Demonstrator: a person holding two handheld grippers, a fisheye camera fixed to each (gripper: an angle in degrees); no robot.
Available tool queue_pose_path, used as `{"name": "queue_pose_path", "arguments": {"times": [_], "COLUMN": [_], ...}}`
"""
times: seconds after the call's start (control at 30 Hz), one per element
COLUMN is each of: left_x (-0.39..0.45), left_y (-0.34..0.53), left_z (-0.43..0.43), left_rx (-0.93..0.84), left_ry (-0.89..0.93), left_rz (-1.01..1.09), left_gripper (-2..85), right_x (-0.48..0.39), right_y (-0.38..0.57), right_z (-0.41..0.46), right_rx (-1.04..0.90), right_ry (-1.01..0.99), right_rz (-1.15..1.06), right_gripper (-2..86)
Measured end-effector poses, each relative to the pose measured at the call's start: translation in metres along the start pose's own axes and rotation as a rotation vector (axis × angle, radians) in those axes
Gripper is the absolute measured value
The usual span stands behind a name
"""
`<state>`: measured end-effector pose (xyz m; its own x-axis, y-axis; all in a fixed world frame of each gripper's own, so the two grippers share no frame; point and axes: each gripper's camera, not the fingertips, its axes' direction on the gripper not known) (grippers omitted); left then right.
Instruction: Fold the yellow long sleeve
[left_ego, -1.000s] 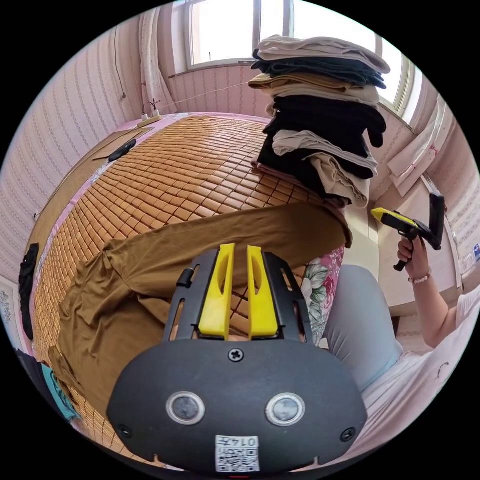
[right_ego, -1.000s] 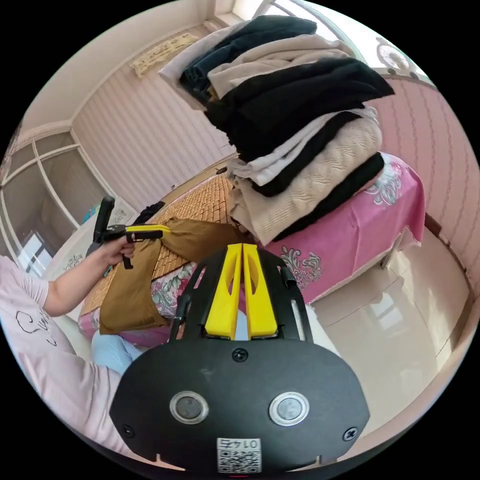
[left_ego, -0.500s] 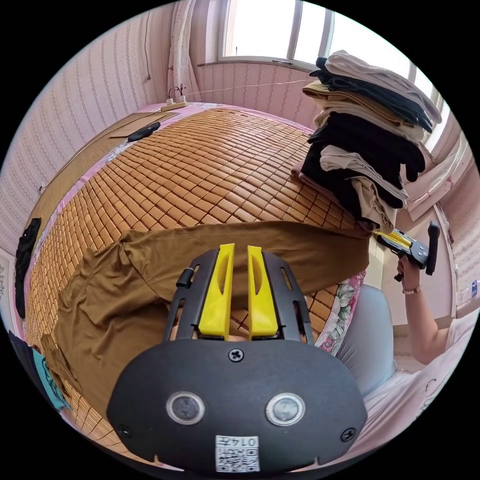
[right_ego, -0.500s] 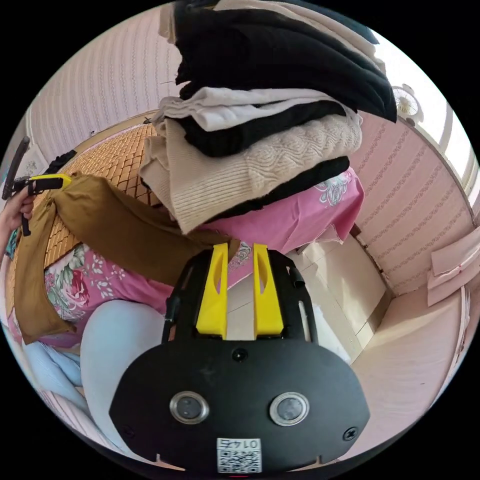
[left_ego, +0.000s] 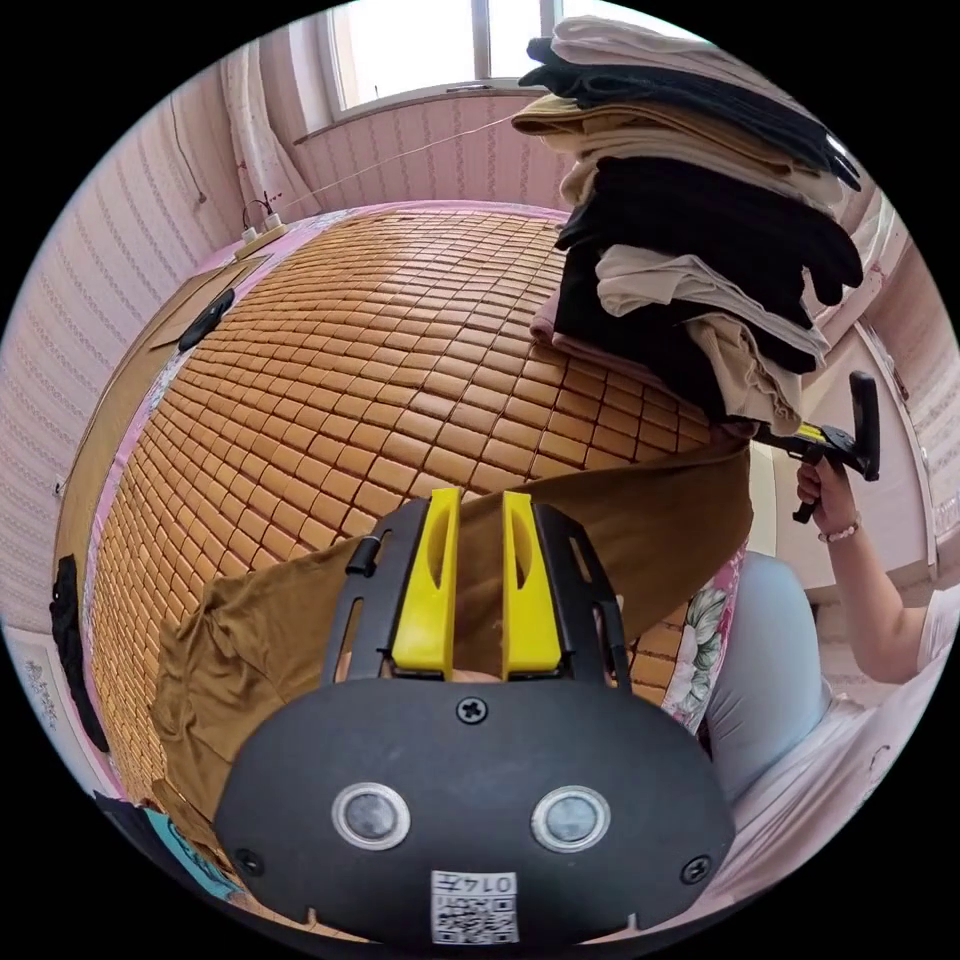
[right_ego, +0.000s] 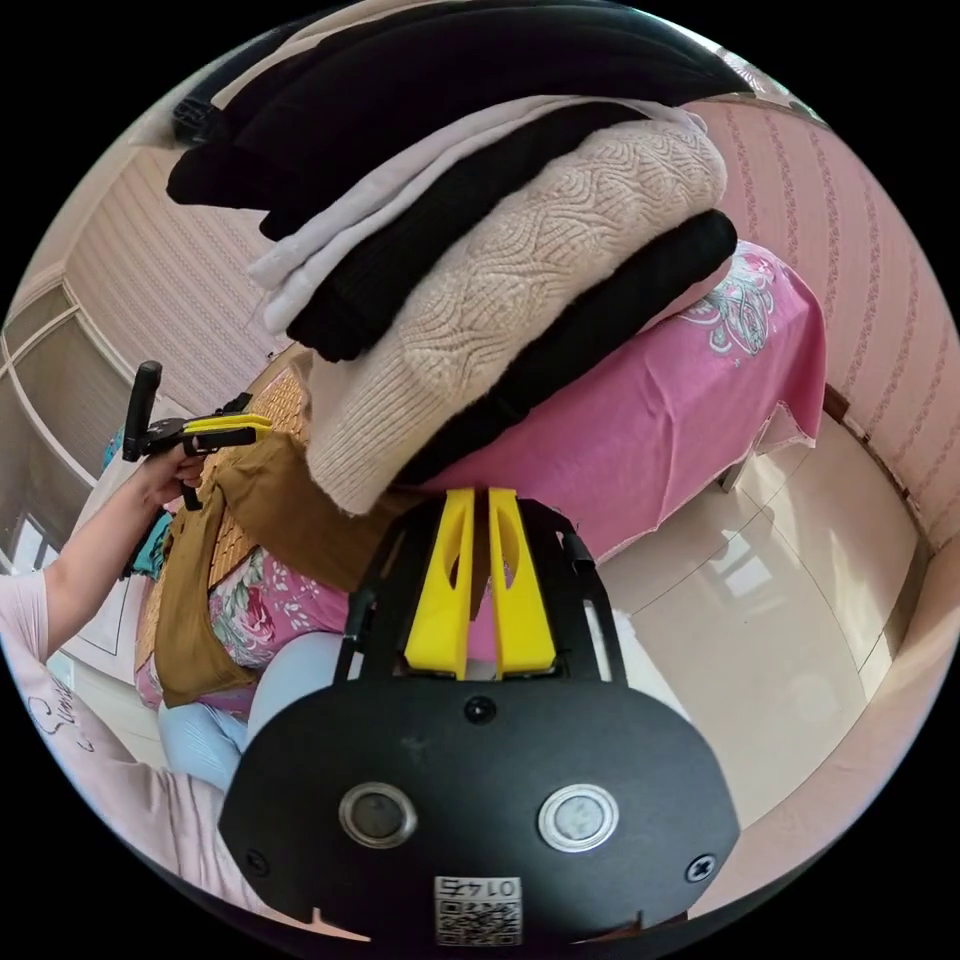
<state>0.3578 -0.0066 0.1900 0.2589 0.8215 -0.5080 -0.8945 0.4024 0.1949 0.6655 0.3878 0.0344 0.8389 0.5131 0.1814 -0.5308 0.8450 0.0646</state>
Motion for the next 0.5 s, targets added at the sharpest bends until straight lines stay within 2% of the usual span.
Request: {"name": "queue_pose_path", "arguments": {"times": [0.23, 0.5], "left_x": [-0.016, -0.039], "left_y": [0.011, 0.045], "left_z": [0.005, -0.011], "left_rx": [0.019, 0.054], "left_ry": [-0.044, -0.023], "left_rz": [-0.07, -0.163], "left_gripper": [5.5, 5.5], "right_x": [0.04, 0.028], "right_y": [0.004, -0.008], "right_z": [-0.01, 0.009], "right_rx": [0.111, 0.056], "right_ry": [-0.15, -0.089], "right_rz": [0.194, 0.239], "right_gripper": [0.6, 0.9]}}
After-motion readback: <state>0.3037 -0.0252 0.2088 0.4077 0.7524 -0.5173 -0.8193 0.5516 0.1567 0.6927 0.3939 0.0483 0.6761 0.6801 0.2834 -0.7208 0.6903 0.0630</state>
